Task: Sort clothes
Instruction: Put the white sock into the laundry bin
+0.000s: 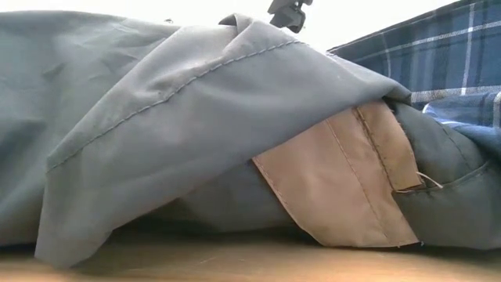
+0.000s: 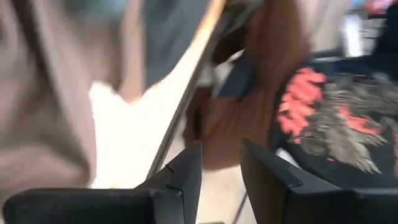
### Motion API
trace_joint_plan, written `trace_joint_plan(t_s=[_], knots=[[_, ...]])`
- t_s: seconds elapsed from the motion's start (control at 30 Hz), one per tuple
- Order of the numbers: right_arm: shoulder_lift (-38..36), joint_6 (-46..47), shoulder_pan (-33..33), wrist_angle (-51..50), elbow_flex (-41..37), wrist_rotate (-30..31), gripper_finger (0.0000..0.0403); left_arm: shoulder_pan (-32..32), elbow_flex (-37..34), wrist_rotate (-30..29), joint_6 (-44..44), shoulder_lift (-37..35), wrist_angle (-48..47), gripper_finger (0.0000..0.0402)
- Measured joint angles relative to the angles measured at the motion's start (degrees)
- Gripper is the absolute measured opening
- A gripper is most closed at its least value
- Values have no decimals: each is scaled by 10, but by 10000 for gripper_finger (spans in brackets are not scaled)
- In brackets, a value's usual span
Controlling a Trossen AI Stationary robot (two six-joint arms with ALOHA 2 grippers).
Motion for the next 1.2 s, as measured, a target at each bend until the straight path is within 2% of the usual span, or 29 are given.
trace_joint_plan(t_s=[0.2, 0.3, 0.5, 0.8, 0.97, 1.2], knots=[[0, -16, 5, -7, 0, 0, 203, -61, 0, 5, -126, 39, 9, 116], [0, -22, 4, -12, 0, 0, 203, -87, 0, 3, -160, 53, 9, 116], [0, -32, 4, -12, 0, 0, 203, -104, 0, -23, -110, 87, 6, 116], [0, -35, 4, -12, 0, 0, 203, -105, 0, -29, -98, 119, 4, 116], [0, -39, 4, -11, 0, 0, 203, -105, 0, -30, -88, 138, -94, 116], [0, -51, 4, -11, 0, 0, 203, -103, 0, -15, -107, 151, -115, 155]])
